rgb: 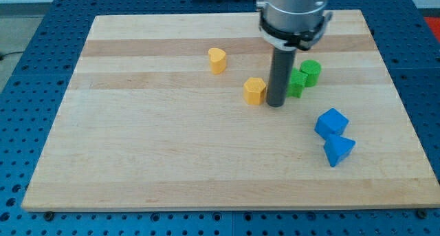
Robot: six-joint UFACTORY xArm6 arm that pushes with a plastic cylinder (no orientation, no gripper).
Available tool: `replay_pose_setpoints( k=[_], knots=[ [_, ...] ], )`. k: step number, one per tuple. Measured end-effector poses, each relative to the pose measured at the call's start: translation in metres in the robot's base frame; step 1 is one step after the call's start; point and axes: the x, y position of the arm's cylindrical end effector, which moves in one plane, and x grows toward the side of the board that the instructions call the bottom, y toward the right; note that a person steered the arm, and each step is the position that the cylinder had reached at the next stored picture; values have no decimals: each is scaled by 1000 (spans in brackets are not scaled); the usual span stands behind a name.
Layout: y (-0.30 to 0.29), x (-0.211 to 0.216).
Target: Drag the green blocks to the right side of the red blocks
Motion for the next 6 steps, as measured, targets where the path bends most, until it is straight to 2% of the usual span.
replay_pose_setpoints(
  k=[1, 3, 6],
  knots=[
    [6, -5],
    [82, -25],
    [95, -123]
  ],
)
